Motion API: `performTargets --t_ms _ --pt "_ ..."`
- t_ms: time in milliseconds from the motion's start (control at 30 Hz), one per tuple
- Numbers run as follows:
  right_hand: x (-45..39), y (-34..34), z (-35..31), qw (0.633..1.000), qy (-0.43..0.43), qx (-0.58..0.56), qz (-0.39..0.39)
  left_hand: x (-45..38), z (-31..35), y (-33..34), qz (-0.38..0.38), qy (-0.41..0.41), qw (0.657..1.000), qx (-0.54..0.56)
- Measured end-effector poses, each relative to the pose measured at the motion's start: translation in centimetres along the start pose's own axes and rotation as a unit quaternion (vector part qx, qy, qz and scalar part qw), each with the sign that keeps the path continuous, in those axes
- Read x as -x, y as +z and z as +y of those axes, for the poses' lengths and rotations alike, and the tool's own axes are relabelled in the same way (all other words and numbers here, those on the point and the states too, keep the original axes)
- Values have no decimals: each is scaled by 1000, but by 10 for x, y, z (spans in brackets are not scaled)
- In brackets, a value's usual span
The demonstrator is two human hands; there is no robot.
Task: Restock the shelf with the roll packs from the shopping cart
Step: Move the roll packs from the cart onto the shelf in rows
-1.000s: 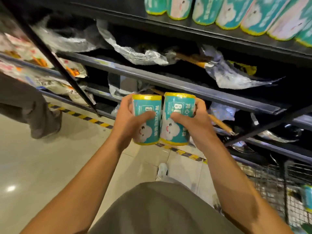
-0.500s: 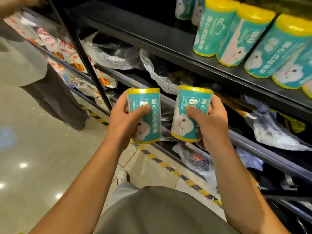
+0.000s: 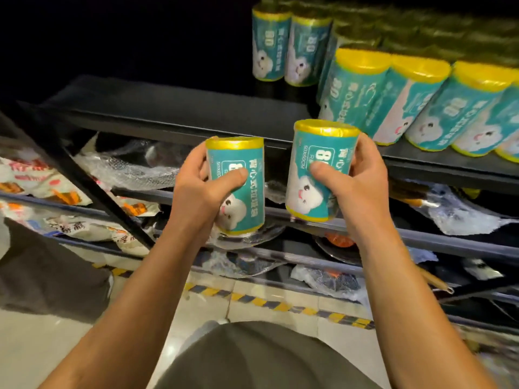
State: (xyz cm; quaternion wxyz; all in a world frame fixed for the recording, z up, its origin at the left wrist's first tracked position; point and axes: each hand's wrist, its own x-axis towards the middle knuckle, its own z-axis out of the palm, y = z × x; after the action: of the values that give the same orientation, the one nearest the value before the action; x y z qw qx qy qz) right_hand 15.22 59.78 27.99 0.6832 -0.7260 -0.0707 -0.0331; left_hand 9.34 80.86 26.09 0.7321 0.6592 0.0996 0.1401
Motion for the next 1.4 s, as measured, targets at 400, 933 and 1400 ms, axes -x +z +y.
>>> performTargets --t_ms 400,933,1400 --pt "-88 92 -26 986 -107 94 84 -75 36 -56 -72 48 996 26" --pt "-91 114 -1 969 -70 145 186 -171 38 -38 -93 176 979 -35" --pt "-54 149 6 957 -78 110 256 -184 12 -56 -75 196 948 -238"
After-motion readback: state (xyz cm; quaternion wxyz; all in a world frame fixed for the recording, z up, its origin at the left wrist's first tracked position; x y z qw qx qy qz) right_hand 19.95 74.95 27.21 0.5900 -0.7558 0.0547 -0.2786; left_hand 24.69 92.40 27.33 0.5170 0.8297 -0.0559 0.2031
